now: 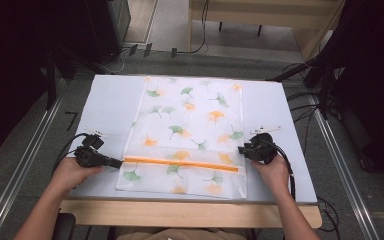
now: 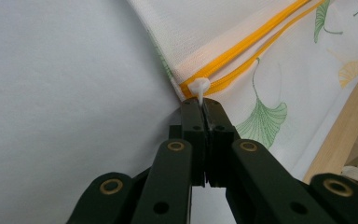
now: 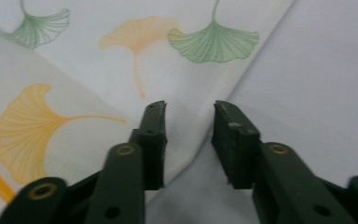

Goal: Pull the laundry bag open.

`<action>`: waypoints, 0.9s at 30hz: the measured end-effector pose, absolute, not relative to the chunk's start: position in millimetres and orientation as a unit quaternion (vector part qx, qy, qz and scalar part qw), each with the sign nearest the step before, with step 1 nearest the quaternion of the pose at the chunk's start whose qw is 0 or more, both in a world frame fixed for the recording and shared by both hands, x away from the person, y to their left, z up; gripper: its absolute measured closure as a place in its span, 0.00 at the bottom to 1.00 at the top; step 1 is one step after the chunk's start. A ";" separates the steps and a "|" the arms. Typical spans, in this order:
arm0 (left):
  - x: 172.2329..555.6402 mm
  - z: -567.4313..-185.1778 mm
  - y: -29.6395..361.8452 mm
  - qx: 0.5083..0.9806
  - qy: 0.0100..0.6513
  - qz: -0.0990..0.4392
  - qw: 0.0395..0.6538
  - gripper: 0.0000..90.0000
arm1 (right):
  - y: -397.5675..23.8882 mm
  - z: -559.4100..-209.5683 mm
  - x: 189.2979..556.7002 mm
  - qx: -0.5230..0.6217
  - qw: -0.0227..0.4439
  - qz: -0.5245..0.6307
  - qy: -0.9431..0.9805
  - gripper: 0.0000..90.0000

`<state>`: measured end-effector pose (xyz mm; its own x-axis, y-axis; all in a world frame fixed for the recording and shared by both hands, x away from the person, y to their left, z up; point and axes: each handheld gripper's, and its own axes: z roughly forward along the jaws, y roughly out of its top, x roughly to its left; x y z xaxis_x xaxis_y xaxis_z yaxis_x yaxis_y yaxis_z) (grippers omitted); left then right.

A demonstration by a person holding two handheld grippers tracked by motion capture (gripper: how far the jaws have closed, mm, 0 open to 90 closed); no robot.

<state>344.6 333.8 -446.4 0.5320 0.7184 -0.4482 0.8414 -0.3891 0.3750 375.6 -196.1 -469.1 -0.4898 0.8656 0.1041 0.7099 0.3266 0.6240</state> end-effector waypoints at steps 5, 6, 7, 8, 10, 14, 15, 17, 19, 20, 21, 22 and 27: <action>344.3 -446.2 332.6 0.829 0.469 -0.106 0.287 0.99 | -193.9 -469.9 379.9 0.493 0.119 0.316 0.802 1.00; 344.1 -446.2 332.5 0.829 0.468 -0.105 0.287 0.99 | -192.3 -468.9 381.2 0.491 0.121 0.310 0.805 1.00; 344.1 -446.2 332.4 0.829 0.468 -0.106 0.287 0.99 | -191.2 -468.3 382.3 0.491 0.122 0.307 0.806 1.00; 344.1 -446.4 332.4 0.829 0.468 -0.106 0.287 0.99 | -190.7 -468.0 383.3 0.490 0.119 0.306 0.807 1.00; 343.6 -446.2 331.8 0.828 0.469 -0.108 0.287 0.99 | -191.8 -468.0 385.7 0.493 0.114 0.309 0.805 1.00; 342.0 -446.4 329.6 0.830 0.465 -0.112 0.288 0.99 | -193.4 -468.8 389.9 0.493 0.111 0.315 0.804 1.00; 341.7 -446.8 329.0 0.832 0.461 -0.113 0.288 0.99 | -193.3 -468.3 391.3 0.493 0.111 0.313 0.804 1.00; 340.1 -447.4 327.4 0.832 0.457 -0.121 0.290 0.99 | -191.6 -467.8 394.1 0.494 0.117 0.309 0.804 1.00; 338.8 -447.4 326.5 0.833 0.456 -0.121 0.290 0.99 | -190.9 -467.8 397.9 0.491 0.119 0.308 0.806 1.00; 338.2 -447.5 326.3 0.832 0.456 -0.120 0.293 0.98 | -190.7 -467.8 399.6 0.493 0.117 0.310 0.805 1.00; 337.8 -447.1 326.5 0.832 0.455 -0.119 0.294 0.95 | -191.1 -467.9 400.8 0.493 0.113 0.312 0.804 1.00; 337.8 -446.6 326.8 0.833 0.454 -0.118 0.294 0.89 | -192.0 -468.3 401.5 0.492 0.112 0.315 0.804 1.00; 335.5 -441.6 323.2 0.834 0.448 -0.103 0.304 0.69 | -194.8 -465.8 399.7 0.490 0.105 0.326 0.802 0.97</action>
<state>335.5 323.2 -441.6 0.5772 0.6848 -0.4448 0.8105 -0.4141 0.4143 399.7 -194.8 -465.8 -0.4988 0.8535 0.1507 0.7172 0.3088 0.6248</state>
